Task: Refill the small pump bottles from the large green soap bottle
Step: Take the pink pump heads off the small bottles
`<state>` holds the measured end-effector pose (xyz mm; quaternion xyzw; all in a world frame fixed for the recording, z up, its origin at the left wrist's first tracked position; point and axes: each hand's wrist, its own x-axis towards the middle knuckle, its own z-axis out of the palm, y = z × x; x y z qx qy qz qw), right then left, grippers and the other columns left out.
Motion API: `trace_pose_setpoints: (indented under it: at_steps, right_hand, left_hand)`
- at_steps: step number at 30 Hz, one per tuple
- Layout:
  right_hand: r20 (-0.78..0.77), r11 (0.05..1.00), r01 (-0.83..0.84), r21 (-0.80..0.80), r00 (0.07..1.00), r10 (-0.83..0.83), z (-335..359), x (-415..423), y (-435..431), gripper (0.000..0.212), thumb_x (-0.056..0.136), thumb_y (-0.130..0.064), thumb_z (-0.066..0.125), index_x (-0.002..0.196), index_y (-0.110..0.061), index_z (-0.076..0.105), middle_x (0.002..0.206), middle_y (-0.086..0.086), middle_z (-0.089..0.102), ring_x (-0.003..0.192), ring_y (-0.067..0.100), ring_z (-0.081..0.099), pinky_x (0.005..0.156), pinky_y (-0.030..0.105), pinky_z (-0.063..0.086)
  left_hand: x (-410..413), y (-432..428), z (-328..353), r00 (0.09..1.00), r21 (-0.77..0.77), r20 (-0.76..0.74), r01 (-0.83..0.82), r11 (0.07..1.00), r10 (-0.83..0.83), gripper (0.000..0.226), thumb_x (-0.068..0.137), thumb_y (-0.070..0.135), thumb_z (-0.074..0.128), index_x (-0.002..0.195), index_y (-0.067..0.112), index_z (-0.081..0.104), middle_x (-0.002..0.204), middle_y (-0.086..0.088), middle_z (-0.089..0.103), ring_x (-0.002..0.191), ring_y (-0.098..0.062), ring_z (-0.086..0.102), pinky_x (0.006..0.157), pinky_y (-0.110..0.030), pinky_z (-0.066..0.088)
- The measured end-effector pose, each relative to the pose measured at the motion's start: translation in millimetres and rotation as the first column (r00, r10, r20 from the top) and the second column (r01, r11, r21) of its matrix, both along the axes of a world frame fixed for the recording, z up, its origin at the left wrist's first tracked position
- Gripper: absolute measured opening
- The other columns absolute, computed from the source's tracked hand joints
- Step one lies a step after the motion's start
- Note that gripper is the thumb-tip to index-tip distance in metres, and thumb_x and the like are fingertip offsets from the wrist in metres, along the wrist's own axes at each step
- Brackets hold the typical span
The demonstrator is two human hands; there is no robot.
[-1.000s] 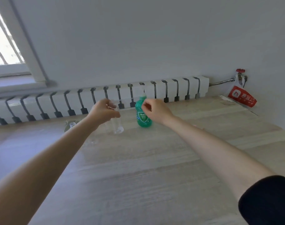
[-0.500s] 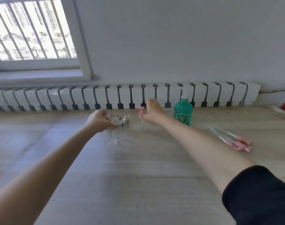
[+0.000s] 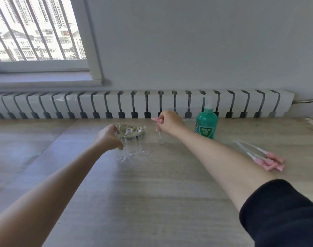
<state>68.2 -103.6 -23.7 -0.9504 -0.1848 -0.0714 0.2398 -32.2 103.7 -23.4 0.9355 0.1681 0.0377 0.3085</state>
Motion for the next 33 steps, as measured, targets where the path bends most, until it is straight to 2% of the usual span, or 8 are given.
trace_pose_setpoints:
  at_steps: [8,13,16,19,22,24,28,33]
  right_hand:
    - [-0.011,0.997,0.077,-0.027,0.997,-0.077,1.1,-8.4,-11.1,0.019,0.09,-0.017,0.049,0.074,-0.015,0.059,0.091,-0.003,0.07,0.073,0.016,0.064,0.062,0.029,0.052]
    - [-0.018,0.997,0.08,0.02,0.997,-0.08,14.7,-18.1,-26.3,0.024,0.089,-0.018,0.052,0.066,-0.015,0.057,0.086,-0.002,0.07,0.074,0.017,0.065,0.075,0.035,0.056]
    - [-0.017,0.995,0.073,0.066,0.997,-0.072,23.7,-25.4,-35.4,0.025,0.093,-0.019,0.051,0.069,-0.012,0.054,0.086,-0.004,0.065,0.069,0.015,0.061,0.067,0.029,0.053]
    - [-0.043,0.985,0.055,0.162,0.998,-0.048,34.0,-34.0,-44.8,0.027,0.097,-0.021,0.044,0.071,-0.014,0.049,0.084,0.0,0.062,0.073,0.015,0.058,0.061,0.023,0.046]
    - [-0.081,0.961,0.058,0.27,0.996,-0.037,44.1,-40.1,-57.8,0.028,0.097,-0.029,0.047,0.074,-0.014,0.056,0.08,0.0,0.066,0.077,0.016,0.063,0.072,0.026,0.05]
    - [-0.124,0.931,0.062,0.36,0.992,-0.018,51.5,-44.3,-67.5,0.027,0.094,-0.025,0.051,0.074,-0.009,0.062,0.081,0.006,0.071,0.074,0.018,0.067,0.079,0.031,0.054]
    - [-0.287,0.838,0.08,0.539,0.953,0.094,62.3,-53.6,-95.0,0.02,0.091,-0.02,0.057,0.088,-0.003,0.066,0.088,0.014,0.072,0.074,0.021,0.07,0.074,0.031,0.059]
    - [-0.393,0.919,0.092,0.384,0.917,0.072,61.7,-55.5,-122.8,0.037,0.084,-0.042,0.068,0.087,-0.005,0.067,0.069,0.006,0.07,0.055,0.01,0.066,0.058,0.02,0.055]
  left_hand:
    - [-4.9,-0.5,3.1,1.0,0.007,0.009,0.012,1.0,-0.012,0.072,0.063,0.0,0.081,0.127,0.01,0.049,0.121,-0.01,0.051,0.098,-0.024,0.052,0.08,-0.038,0.054]
    - [-8.3,-11.1,16.0,0.999,0.015,0.043,0.012,1.0,-0.013,0.086,0.065,0.01,0.084,0.138,0.01,0.038,0.135,-0.015,0.043,0.109,-0.025,0.046,0.085,-0.033,0.046]
    - [-13.2,-36.2,31.9,0.959,0.13,0.283,-0.01,0.992,-0.027,0.081,0.072,0.018,0.077,0.14,0.011,0.035,0.141,-0.014,0.033,0.126,-0.027,0.036,0.1,-0.033,0.035]
    - [-14.0,-73.7,48.2,0.838,0.187,0.516,0.093,0.978,-0.178,0.06,0.078,0.017,0.07,0.132,0.012,0.045,0.134,-0.009,0.043,0.126,-0.023,0.04,0.101,-0.031,0.033]
    - [-4.0,-109.4,47.6,0.896,0.128,0.292,0.311,0.942,-0.336,0.056,0.081,0.03,0.069,0.13,0.013,0.049,0.122,-0.004,0.056,0.11,-0.018,0.054,0.092,-0.029,0.045]
    - [2.6,-126.2,39.4,0.926,0.037,0.137,0.351,0.936,-0.353,0.063,0.079,0.041,0.072,0.129,0.012,0.049,0.116,-0.002,0.059,0.102,-0.016,0.057,0.087,-0.03,0.049]
    - [11.6,-152.8,28.5,0.914,-0.017,0.182,0.372,0.928,-0.363,0.039,0.079,0.031,0.074,0.109,0.007,0.064,0.089,0.001,0.066,0.077,-0.012,0.063,0.067,-0.026,0.053]
    - [16.9,-168.0,24.5,0.881,0.179,0.204,0.396,0.901,-0.428,0.026,0.077,0.024,0.075,0.095,0.007,0.069,0.086,-0.004,0.07,0.082,-0.021,0.066,0.079,-0.04,0.055]
